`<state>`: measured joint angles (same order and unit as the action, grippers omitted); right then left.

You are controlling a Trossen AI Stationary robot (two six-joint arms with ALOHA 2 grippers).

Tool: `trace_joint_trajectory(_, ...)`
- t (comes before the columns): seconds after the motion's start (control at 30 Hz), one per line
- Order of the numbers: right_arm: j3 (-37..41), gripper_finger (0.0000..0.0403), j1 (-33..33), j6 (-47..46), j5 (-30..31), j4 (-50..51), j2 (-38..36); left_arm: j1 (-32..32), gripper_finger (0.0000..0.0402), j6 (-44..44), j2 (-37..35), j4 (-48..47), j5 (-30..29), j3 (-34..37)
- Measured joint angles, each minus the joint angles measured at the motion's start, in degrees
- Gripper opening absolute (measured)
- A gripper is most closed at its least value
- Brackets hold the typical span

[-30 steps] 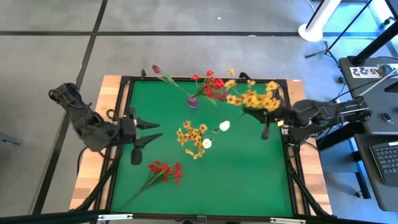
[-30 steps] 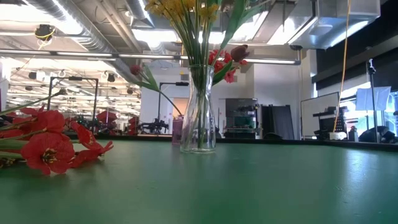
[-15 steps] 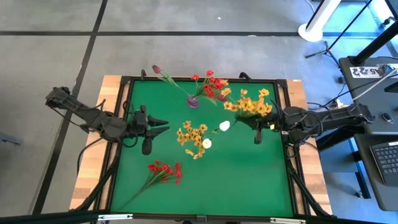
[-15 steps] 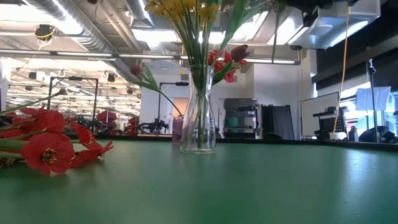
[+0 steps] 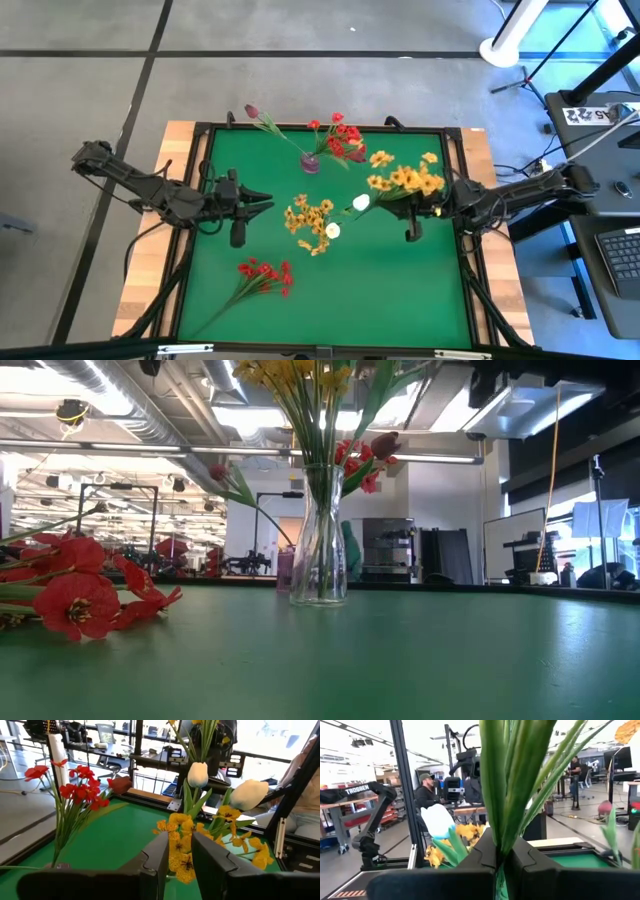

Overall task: Sort flowers into vase by color
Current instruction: Put the yellow flowers into the transparent vase

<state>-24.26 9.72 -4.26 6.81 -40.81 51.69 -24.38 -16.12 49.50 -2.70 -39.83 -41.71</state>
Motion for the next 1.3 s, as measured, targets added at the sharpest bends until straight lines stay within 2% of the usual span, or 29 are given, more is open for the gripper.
trace_joint_trajectory(0.33, -0.1, 0.0007, 0.0, 2.9, -1.4, -19.2, 14.9, 0.0, 0.0078, 0.1, 0.0, 1.3, 0.1, 0.0)
trace_joint_trajectory(0.43, -0.7, 0.0007, -0.1, 3.4, -1.4, -22.0, 18.4, 0.0, 0.0078, 0.1, 0.0, 1.3, 0.1, 0.0)
trace_joint_trajectory(0.67, -6.6, 0.0007, -0.1, 6.0, -1.4, -21.3, 24.5, 0.0, 0.0078, 0.1, 0.0, 1.4, 0.1, 0.0)
trace_joint_trajectory(0.9, -11.8, 0.0007, -0.1, 8.5, -0.9, -13.2, 29.1, 0.0, 0.0078, 0.1, 0.0, 1.3, 0.1, 0.0)
trace_joint_trajectory(1.3, -12.7, 0.0007, 0.0, 12.1, 3.1, -7.2, 30.4, 0.0, 0.0078, -0.1, 0.0, 1.1, 0.1, 0.0)
